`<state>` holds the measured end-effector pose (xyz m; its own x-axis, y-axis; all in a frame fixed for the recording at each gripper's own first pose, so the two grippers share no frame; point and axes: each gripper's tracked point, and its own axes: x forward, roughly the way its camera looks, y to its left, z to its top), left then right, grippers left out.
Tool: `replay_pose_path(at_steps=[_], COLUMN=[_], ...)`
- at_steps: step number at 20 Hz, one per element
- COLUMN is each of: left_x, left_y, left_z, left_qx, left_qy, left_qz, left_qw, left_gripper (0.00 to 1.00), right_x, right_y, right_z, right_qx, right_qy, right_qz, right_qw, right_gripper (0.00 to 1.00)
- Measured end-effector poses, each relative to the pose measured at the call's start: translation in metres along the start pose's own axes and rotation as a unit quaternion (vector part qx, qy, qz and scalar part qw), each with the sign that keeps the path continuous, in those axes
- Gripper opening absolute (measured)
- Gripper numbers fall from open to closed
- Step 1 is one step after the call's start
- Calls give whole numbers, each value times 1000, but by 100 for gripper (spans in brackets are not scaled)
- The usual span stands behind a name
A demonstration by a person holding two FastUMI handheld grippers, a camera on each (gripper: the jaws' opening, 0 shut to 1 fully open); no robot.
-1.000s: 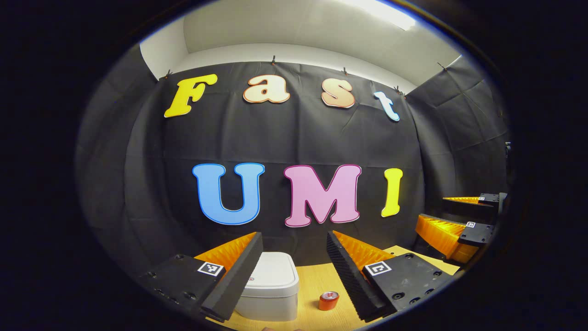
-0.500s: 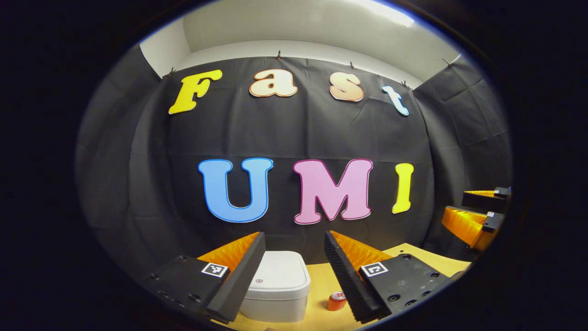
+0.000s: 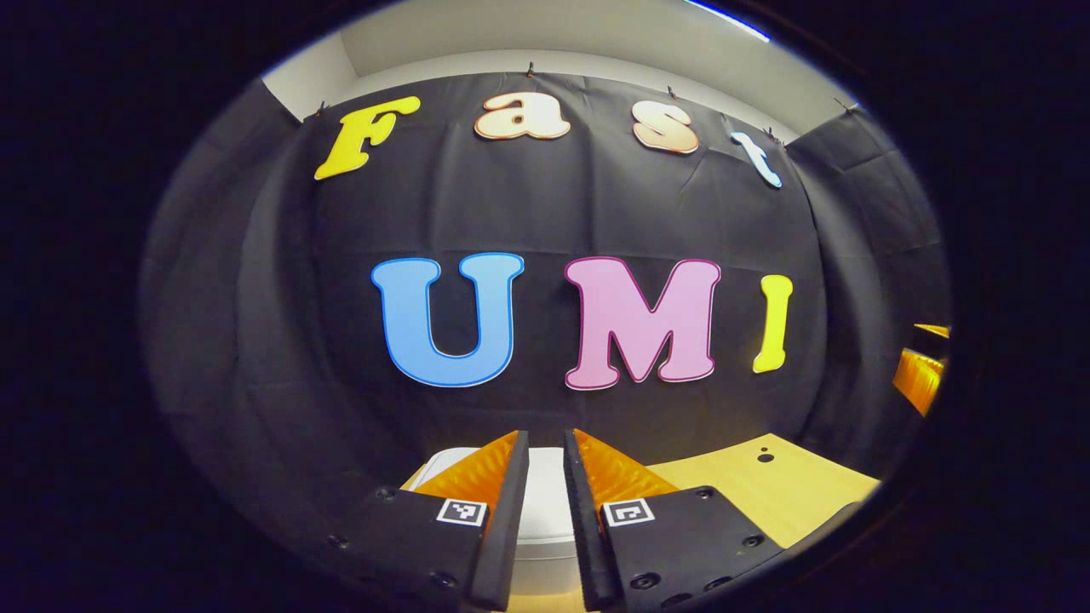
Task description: Press the lid of the desktop garbage bin to open it, pick up the crumpled paper on the desktop and throw it into the bin, then pick up the pop can on the desktop and drop it into the bin, and finally close the garbage bin lid.
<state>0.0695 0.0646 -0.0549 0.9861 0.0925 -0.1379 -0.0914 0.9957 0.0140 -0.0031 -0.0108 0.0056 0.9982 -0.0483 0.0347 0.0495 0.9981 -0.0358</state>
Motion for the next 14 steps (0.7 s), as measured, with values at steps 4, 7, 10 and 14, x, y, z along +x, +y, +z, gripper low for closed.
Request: replay_pose_path(at_steps=[4,7,10,14], left_x=[23,34,43,48], left_y=[9,13,24,30], left_z=[-22,-45,-64,-96], left_qx=[6,-14,-14,-27], left_qy=[33,69,97,145], left_qz=[9,11,23,26], left_qw=[999,997,995,989], left_gripper=[11,7,7,7], right_x=[-1,1,3,6], right_y=[1,3,7,11], right_z=[-3,-4,-5,-8], right_qx=[5,7,8,11], right_qy=[5,5,5,9], right_qz=[-2,0,5,12], right_qw=[1000,1000,1000,1000], right_gripper=[97,97,98,98])
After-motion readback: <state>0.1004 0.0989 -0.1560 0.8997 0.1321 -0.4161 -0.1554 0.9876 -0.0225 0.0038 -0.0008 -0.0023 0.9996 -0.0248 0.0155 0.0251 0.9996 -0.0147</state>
